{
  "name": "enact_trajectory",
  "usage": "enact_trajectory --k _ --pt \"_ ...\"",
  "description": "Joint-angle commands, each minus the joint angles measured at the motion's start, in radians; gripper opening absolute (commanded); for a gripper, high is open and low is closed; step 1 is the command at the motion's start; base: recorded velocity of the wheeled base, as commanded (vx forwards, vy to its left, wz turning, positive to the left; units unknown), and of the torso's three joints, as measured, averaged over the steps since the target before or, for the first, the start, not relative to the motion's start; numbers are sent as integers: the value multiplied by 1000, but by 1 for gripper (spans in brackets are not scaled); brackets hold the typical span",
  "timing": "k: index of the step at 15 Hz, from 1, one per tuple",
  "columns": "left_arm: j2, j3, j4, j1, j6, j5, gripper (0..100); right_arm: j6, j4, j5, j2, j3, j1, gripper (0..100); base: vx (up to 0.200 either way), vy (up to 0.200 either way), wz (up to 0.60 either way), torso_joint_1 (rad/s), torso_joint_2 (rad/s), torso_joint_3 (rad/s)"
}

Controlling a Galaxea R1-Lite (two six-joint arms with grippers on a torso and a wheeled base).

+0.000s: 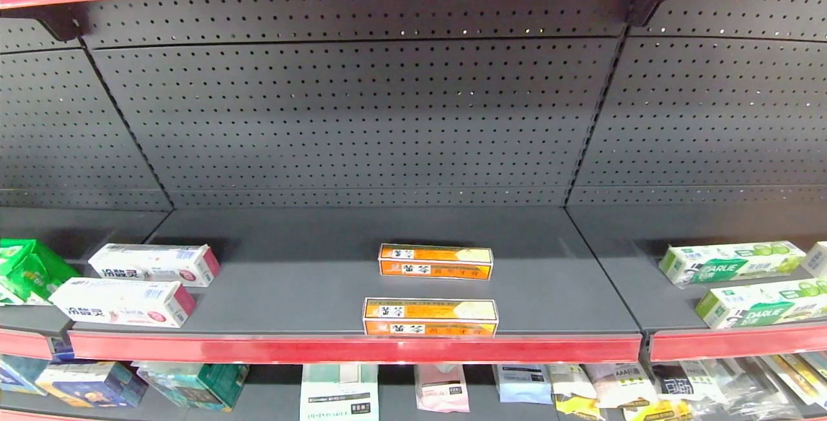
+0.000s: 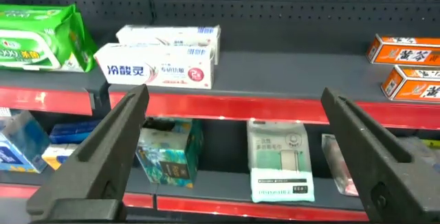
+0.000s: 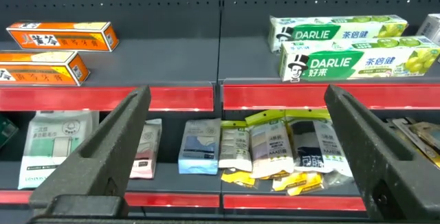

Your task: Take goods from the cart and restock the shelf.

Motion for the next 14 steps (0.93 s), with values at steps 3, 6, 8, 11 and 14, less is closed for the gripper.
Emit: enact_trajectory --k 3,6,8,11,14 --pt "2 3 1 0 1 0 100 -2 0 -1 -3 0 -1 100 0 0 0 0 0 0" --pt "2 3 1 0 1 0 100 -4 0 -1 -3 0 -1 100 0 0 0 0 0 0" --pt "2 3 1 0 1 1 100 -4 0 -1 -3 0 1 100 0 0 0 0 0 0" --pt "2 3 1 0 1 0 100 -4 0 -4 -3 0 1 100 0 0 0 0 0 0" --pt "2 3 1 0 1 1 100 -5 0 -16 -3 0 -1 100 0 0 0 0 0 0"
